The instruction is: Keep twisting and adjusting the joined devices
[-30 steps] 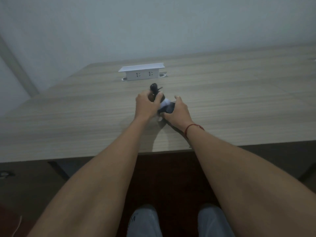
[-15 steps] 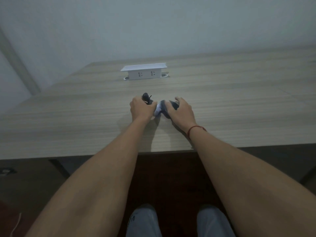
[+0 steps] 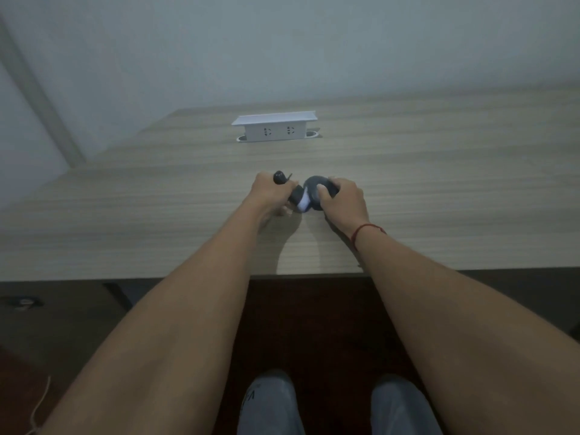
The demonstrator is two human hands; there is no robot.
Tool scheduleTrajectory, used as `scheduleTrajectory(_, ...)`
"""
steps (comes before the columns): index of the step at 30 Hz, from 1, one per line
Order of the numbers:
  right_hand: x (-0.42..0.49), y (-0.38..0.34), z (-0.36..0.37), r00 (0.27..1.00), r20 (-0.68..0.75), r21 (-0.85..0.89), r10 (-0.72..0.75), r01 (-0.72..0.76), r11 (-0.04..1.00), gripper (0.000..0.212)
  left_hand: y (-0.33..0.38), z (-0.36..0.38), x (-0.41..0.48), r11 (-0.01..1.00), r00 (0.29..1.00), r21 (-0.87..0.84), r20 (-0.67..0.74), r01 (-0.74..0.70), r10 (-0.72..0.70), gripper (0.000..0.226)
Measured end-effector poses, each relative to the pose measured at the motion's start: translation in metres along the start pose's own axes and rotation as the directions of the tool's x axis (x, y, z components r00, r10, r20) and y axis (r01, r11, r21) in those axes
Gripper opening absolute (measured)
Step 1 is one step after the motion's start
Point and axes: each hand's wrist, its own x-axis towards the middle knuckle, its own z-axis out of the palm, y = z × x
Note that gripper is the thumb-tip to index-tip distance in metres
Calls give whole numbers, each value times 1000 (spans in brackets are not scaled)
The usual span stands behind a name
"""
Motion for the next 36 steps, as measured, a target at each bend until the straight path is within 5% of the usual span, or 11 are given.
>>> scheduleTrajectory(3,-1,0,0,1000,6,1,12,-12,1000,41,-4,10,-1,1000,986,-11,-165,-5,4,25)
scheduleTrajectory(8,1,-1,-2,999,-13,16,36,-36,999,40,3,0,-9,999,995,-32,97,5,-2,25)
scheduleTrajectory(12,1,-1,0,999,-7,-18,48,-48,999,39,0,2,-10,989,985,5,-87,-148,148,20)
scheduleTrajectory(16,-1,-1,-1,999,-7,-29,43,-44,999,42,-8,13,-11,981,964,148,-213,-130,159,24)
scheduleTrajectory(23,-1,0,-1,1000,-9,-67,9,-10,998,38,-6,16,-13,941,941,292,-233,-172,245,32)
scheduleTrajectory(31,7,5,-3,998,52,-58,-20,23,998,41,-11,15,-7,910,926,335,-198,-244,321,22)
scheduleTrajectory(36,7,6,-4,989,132,-74,-67,78,994,42,-1,19,-7,951,873,175,-383,-254,303,31)
